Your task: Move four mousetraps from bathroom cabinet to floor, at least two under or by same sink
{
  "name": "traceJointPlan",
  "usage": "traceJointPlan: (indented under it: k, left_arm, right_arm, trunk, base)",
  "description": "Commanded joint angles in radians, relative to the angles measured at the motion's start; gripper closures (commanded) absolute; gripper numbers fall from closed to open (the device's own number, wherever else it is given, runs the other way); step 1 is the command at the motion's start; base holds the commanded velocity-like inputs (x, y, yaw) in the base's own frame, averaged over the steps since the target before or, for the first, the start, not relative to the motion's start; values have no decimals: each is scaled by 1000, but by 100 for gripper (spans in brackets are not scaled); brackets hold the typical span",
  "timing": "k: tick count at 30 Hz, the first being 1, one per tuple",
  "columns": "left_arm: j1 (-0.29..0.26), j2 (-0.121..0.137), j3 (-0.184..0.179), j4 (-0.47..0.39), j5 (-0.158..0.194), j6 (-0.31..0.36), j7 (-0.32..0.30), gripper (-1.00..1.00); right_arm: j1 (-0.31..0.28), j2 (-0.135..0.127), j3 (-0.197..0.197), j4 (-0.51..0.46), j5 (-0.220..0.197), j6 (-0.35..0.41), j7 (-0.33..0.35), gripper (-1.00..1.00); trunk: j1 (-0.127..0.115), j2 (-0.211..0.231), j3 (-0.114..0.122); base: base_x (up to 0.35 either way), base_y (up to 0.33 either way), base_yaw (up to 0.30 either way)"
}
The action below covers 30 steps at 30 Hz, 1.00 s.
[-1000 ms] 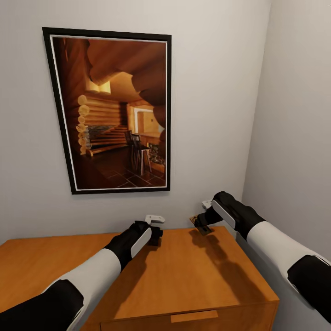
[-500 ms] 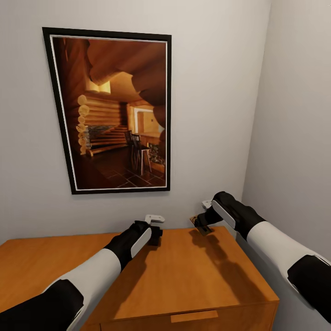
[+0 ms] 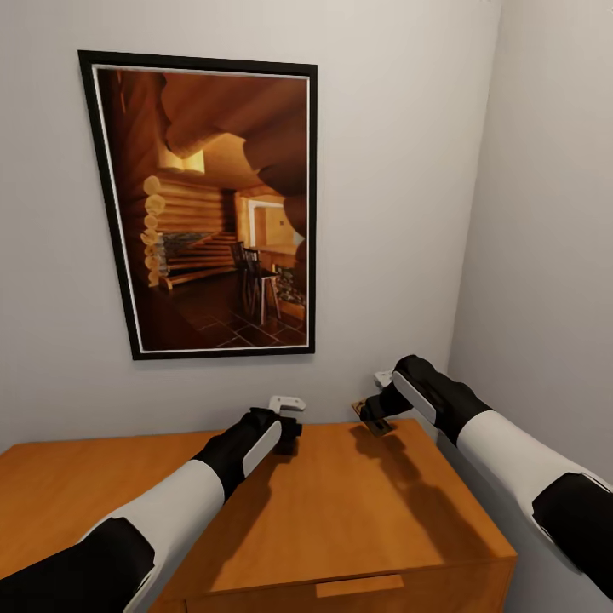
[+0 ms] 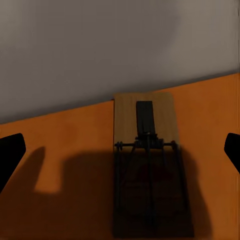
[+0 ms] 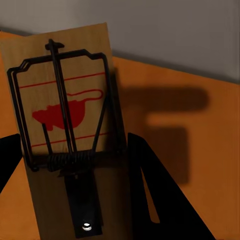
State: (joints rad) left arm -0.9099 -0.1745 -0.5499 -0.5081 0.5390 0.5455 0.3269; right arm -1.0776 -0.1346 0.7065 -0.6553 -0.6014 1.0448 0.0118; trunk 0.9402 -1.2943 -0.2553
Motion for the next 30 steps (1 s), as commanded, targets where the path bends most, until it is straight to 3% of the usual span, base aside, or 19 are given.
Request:
traceJointPlan:
  k: [1,10,30]
  left_arm:
    - [-1,0,-5,-1,10,1,9,-100]
    - [-1,0,-4,0,10,2,9,-100]
    - [-1,0,0,19,14,-1,22,-100]
  right_arm:
    - [-1,-2,5,-2,-3,2,-1,100]
    - [-1,-2,5,-1,-3,2,-2,100]
    - [-1,-1,6,28,-2,2,-3,100]
  trunk:
    - [0,-1,-1]
    - [0,-1,-1]
    - [0,-1,-1]
  base:
    - [0,0,-71]
    - [0,0,-107]
    - [0,0,-8]
